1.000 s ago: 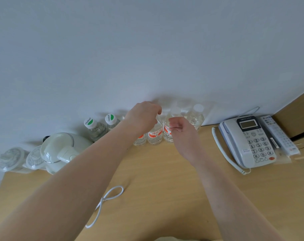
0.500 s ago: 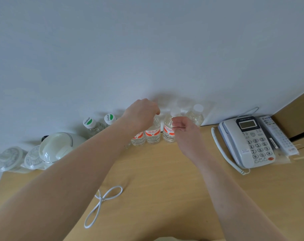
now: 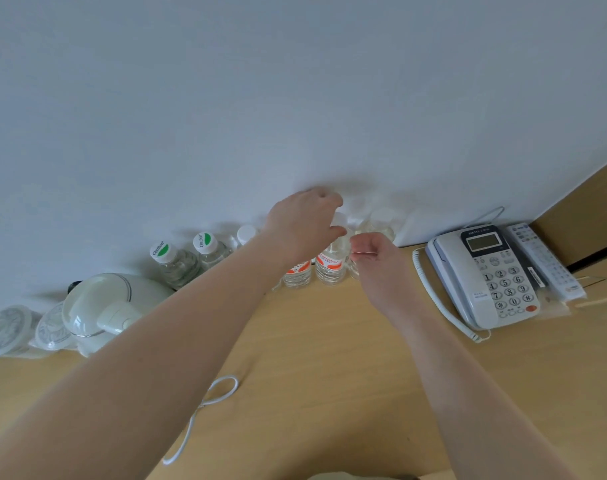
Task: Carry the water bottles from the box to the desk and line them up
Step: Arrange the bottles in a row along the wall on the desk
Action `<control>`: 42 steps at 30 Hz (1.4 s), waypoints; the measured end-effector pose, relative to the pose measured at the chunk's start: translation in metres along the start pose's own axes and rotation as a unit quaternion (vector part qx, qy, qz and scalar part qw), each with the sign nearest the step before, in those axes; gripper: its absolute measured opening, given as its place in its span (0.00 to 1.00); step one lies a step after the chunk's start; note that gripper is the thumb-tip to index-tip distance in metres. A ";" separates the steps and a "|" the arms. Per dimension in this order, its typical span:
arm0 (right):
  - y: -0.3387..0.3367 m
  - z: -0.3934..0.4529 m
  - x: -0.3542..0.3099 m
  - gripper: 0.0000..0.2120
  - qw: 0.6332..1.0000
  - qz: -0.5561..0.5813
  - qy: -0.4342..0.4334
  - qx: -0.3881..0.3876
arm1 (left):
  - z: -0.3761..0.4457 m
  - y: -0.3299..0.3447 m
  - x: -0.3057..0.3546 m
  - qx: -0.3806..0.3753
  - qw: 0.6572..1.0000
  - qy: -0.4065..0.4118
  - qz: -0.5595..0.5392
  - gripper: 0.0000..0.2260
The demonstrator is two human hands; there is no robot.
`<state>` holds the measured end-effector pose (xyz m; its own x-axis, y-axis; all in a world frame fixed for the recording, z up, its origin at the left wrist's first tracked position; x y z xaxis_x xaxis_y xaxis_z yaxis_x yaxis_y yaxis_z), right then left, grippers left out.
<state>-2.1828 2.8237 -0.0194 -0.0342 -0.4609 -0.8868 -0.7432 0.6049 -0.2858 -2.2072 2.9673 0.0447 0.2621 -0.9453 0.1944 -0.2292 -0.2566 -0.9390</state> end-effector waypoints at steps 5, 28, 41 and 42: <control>-0.007 0.000 0.004 0.17 1.000 0.014 0.006 0.007 | 0.012 0.009 0.007 -0.041 0.999 0.008 0.007 0.19; -0.001 0.004 0.003 0.20 1.000 0.010 0.013 -0.015 | 0.009 0.013 0.003 -0.065 0.998 0.009 0.004 0.22; -0.011 0.004 0.009 0.18 1.000 0.021 0.006 -0.002 | 0.023 0.013 0.005 -0.071 0.996 -0.046 0.036 0.14; -0.011 0.005 0.009 0.18 1.000 0.021 0.006 0.001 | 0.023 0.013 0.005 -0.070 0.996 -0.044 0.032 0.14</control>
<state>-2.1715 2.8155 -0.0260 -0.0734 -0.4433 -0.8933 -0.7399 0.6248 -0.2492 -2.1873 2.9643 0.0265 0.3222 -0.9409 0.1047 -0.3743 -0.2281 -0.8988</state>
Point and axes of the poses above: each hand's wrist, its own z-axis towards the middle knuckle, its own y-axis out of the palm, x = y × z, the point moved 8 cm from there along z, towards the middle knuckle, and after that the axes turned 15 degrees about -x, right-handed, at the moved point
